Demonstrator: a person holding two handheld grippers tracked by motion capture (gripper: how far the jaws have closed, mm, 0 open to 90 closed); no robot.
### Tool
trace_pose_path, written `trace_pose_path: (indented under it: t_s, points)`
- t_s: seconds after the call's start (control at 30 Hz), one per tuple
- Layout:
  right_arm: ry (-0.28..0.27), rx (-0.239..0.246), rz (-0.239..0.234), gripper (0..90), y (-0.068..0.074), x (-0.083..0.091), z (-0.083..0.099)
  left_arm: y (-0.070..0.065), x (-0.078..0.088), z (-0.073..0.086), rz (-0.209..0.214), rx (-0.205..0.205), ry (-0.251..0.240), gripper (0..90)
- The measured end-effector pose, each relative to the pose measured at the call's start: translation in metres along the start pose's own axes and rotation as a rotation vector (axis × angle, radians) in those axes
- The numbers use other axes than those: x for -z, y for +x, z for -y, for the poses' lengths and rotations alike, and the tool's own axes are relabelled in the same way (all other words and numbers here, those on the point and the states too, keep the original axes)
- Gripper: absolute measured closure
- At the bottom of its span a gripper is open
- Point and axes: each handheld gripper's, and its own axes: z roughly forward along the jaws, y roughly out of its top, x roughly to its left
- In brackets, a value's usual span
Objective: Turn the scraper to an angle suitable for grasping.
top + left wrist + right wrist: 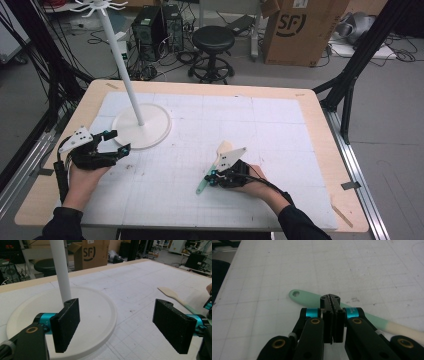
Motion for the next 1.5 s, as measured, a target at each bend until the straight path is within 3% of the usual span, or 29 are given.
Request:
trace_pose_path:
  t_s: [0.17, 0.53, 0.7, 0.77, 0.87, 0.93, 1.1, 1.2, 1.23, 1.37, 1.4, 1.43, 1.47, 1.5]
  points:
    - [-0.002, 0.000, 0.020, 89.6, -0.004, -0.011, -0.008, 0.000, -0.001, 0.000, 0.005, 0.001, 0.006, 22.5]
    - [-0.008, -0.046, 0.135, 89.6, -0.029, -0.040, -0.031, -0.001, -0.003, 0.001, 0.013, 0.002, 0.005, 22.7]
    - [-0.004, -0.094, 0.205, 89.6, -0.042, -0.048, -0.037, -0.001, -0.004, 0.001, 0.017, 0.001, 0.010, 22.8]
    - [0.000, -0.128, 0.257, 89.5, -0.050, -0.052, -0.039, -0.002, -0.004, 0.001, 0.021, 0.002, 0.011, 22.8]
    - [0.004, -0.169, 0.279, 89.6, -0.055, -0.054, -0.040, -0.002, -0.004, 0.002, 0.022, 0.003, 0.011, 22.8]
    - [0.011, -0.215, 0.334, 89.5, -0.064, -0.056, -0.043, -0.002, -0.004, 0.002, 0.025, 0.004, 0.013, 22.9]
    - [0.008, -0.260, 0.356, 89.4, -0.072, -0.058, -0.044, -0.002, -0.004, 0.003, 0.025, 0.002, 0.014, 22.9]
    - [-0.003, -0.256, 0.361, 84.1, -0.074, -0.054, -0.044, -0.002, -0.002, 0.004, 0.035, 0.004, 0.007, 22.6]
    - [-0.025, -0.281, 0.353, 81.6, -0.076, -0.044, -0.044, -0.002, -0.001, 0.004, 0.033, 0.002, 0.003, 22.3]
    - [-0.116, -0.310, 0.339, 71.7, -0.081, -0.013, -0.041, -0.001, 0.002, 0.005, 0.031, 0.004, -0.002, 22.0]
    - [-0.116, -0.310, 0.339, 71.7, -0.081, -0.013, -0.041, -0.001, 0.003, 0.005, 0.030, 0.003, -0.006, 22.0]
    - [-0.155, -0.312, 0.330, 65.0, -0.081, 0.007, -0.038, -0.001, 0.003, 0.006, 0.029, 0.004, -0.008, 21.6]
    - [-0.155, -0.312, 0.330, 65.0, -0.081, 0.007, -0.038, -0.001, 0.004, 0.006, 0.028, 0.002, -0.009, 21.6]
    - [-0.183, -0.314, 0.323, 60.4, -0.081, 0.026, -0.031, -0.001, 0.005, 0.006, 0.026, 0.002, -0.011, 21.2]
